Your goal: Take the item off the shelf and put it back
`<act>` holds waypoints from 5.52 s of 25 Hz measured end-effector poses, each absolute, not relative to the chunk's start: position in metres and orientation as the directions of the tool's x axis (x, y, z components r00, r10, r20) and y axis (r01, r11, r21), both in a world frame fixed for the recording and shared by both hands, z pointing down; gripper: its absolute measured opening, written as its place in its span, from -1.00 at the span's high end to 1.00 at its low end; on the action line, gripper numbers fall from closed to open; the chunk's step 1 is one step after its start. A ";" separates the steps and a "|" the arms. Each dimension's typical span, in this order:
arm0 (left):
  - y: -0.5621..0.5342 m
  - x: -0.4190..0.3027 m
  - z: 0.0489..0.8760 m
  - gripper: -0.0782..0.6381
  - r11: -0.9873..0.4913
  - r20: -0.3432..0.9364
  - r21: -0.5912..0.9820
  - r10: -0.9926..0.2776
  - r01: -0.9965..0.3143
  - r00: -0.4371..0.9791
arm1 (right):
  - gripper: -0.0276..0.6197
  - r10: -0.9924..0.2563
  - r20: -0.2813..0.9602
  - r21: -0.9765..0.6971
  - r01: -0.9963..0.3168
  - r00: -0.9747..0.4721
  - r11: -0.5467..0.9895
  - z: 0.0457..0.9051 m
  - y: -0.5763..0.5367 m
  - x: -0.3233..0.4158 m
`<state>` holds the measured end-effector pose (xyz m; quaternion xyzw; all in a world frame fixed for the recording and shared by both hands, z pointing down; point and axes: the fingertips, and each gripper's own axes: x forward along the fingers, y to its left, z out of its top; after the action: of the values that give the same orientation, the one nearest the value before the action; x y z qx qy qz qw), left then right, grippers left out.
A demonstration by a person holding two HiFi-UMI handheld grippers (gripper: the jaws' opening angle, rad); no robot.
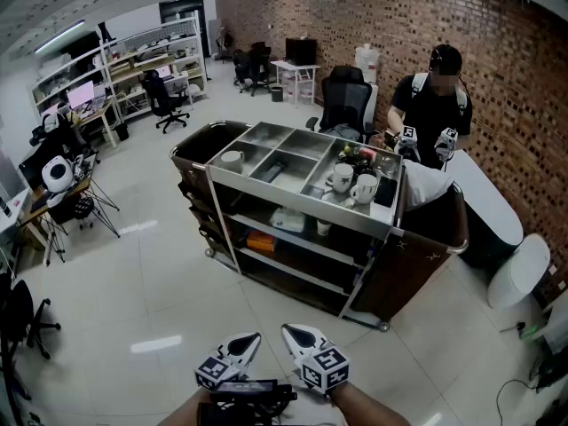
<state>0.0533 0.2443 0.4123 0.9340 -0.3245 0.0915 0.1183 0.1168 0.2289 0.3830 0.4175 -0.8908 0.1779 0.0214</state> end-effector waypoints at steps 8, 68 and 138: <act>0.236 0.025 0.432 0.78 -0.762 0.254 0.144 -0.588 -0.631 0.768 | 0.90 -0.726 0.191 -0.283 -0.746 -0.660 0.603 0.382 0.219 0.098; -0.126 -0.003 0.414 0.78 -0.680 0.294 0.196 -0.647 -0.707 0.704 | 0.53 -0.805 0.592 0.742 -0.360 -0.046 0.566 0.576 -0.267 0.187; -0.145 -0.024 0.364 0.78 -0.742 0.207 0.153 -0.622 -0.653 0.755 | 0.89 -0.720 0.219 0.476 -0.572 -0.659 0.668 0.331 -0.140 0.062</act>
<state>-0.0236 -0.1448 0.3641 0.9306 -0.3423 0.0711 0.1084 0.0618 -0.1401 0.3309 0.3623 -0.8915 -0.1861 0.1985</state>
